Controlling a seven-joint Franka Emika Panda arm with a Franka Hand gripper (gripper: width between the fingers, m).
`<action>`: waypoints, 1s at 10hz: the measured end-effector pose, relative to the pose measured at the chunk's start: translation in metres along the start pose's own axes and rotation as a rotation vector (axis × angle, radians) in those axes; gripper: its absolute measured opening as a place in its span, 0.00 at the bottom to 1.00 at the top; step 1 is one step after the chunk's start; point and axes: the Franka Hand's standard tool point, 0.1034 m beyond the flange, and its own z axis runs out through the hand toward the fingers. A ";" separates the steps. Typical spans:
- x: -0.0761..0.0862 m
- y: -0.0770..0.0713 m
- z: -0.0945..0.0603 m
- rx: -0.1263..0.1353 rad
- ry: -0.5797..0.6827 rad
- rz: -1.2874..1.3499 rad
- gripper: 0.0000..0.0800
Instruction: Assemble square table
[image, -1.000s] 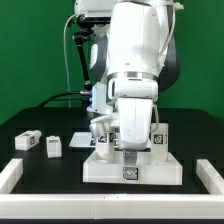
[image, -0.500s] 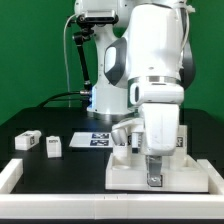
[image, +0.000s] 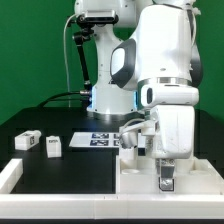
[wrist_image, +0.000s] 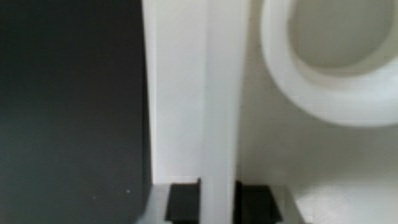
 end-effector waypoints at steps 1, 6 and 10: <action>-0.001 0.000 -0.001 0.002 -0.001 0.002 0.10; -0.003 0.000 0.000 0.003 -0.003 0.004 0.68; -0.005 0.012 -0.018 -0.014 -0.005 0.011 0.81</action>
Offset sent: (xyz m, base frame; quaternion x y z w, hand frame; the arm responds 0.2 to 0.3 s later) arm 0.0000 0.0000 0.0000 0.0000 0.0000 0.0000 1.0000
